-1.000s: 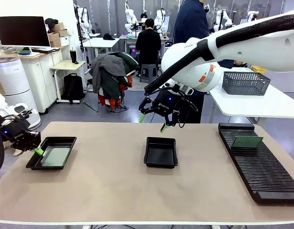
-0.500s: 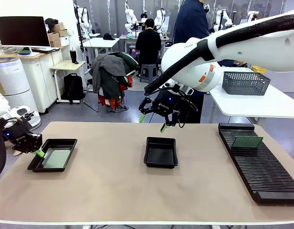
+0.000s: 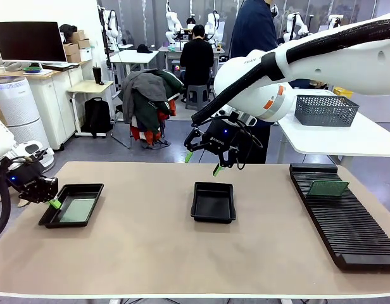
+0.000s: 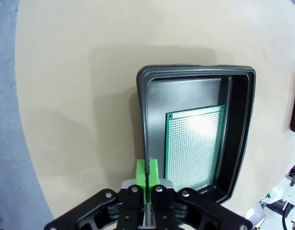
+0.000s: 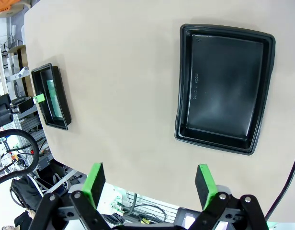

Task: Inspect and transfer BCBs to ESD trays.
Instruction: Pick up the ESD tray and place it on the left side of the table.

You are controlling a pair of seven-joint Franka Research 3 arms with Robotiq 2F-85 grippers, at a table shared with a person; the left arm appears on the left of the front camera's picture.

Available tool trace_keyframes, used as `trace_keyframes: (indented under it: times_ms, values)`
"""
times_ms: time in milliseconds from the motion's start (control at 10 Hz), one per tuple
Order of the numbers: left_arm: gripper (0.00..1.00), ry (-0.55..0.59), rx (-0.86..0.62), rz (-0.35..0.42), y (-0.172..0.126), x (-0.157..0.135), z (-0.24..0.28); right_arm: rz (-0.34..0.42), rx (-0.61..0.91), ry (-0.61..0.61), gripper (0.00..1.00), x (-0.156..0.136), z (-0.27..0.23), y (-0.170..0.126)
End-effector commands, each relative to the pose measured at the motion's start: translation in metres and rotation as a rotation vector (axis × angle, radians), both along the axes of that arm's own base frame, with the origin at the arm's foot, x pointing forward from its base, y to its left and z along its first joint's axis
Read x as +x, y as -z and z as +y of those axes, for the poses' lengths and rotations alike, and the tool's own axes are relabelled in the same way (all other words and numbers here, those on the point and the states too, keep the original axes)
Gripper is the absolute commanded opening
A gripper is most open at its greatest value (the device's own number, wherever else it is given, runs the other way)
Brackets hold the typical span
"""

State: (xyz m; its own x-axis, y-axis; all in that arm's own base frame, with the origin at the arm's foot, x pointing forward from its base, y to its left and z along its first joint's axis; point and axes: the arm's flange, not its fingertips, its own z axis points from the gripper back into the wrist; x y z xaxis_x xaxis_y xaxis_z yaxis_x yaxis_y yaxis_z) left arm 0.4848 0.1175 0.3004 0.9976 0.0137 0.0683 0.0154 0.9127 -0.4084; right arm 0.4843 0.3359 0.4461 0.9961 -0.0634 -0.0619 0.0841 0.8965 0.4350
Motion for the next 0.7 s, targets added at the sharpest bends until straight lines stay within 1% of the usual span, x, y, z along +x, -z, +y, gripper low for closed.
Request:
trace_keyframes:
  times_ms: [0, 400, 500, 600]
  values:
    - [0.03, -0.005, -0.003, 0.003, -0.0002, -0.0011, 0.0033, 0.005, -0.02, 0.007, 1.0, 0.0008, 0.0014, -0.0002]
    - [0.03, 0.0, 0.0, 0.0, 0.0, 0.0, 0.0001, 0.005, -0.02, 0.007, 1.0, 0.0008, 0.0014, -0.0002]
    - [0.1, -0.006, 0.001, 0.003, -0.0035, -0.0013, -0.002, 0.005, -0.02, 0.007, 1.0, 0.0008, 0.0014, -0.0002]
    - [0.2, -0.005, 0.014, 0.006, -0.0051, -0.0027, -0.0038, 0.005, -0.02, 0.007, 1.0, 0.0008, 0.0014, -0.0002]
